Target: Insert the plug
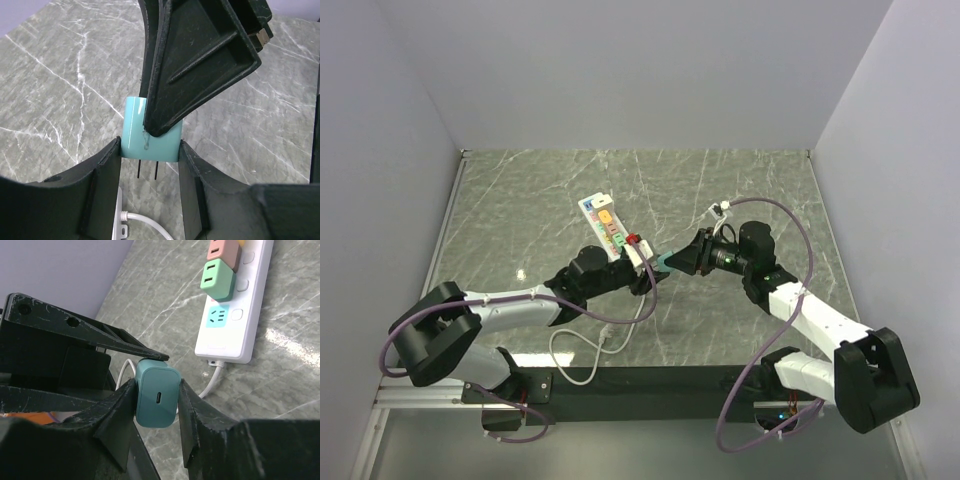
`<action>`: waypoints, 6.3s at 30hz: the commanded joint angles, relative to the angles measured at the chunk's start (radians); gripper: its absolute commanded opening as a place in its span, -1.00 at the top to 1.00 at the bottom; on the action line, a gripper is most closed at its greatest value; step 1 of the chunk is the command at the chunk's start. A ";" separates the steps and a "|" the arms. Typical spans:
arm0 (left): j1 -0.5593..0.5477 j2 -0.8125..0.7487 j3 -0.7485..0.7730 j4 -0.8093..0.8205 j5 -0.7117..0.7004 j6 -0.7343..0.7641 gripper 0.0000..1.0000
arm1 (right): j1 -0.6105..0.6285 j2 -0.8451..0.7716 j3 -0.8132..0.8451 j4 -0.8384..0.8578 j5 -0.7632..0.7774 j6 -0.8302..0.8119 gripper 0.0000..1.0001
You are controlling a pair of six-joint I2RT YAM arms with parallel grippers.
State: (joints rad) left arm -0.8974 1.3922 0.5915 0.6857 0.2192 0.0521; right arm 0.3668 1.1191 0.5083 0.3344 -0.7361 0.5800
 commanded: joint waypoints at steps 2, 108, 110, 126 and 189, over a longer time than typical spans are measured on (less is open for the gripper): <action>0.002 0.021 0.039 0.069 -0.084 -0.006 0.60 | -0.002 0.007 0.027 0.035 -0.040 0.011 0.82; 0.460 0.301 0.188 -0.141 -0.100 -0.400 -0.47 | 0.468 0.616 0.588 -0.236 0.868 -0.542 1.00; 0.460 0.300 0.186 -0.141 -0.100 -0.399 -0.47 | 0.469 0.625 0.592 -0.238 0.869 -0.540 1.00; 0.462 0.304 0.189 -0.144 -0.100 -0.396 -0.46 | 0.481 0.611 0.582 -0.233 0.912 -0.497 1.00; 0.463 0.301 0.189 -0.158 -0.096 -0.388 -0.42 | 0.514 0.663 0.635 -0.282 0.969 -0.447 1.00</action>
State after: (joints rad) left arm -0.4324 1.6894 0.7532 0.5503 0.1101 -0.3614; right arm 0.8730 1.7649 1.0996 0.0326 0.2024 0.1261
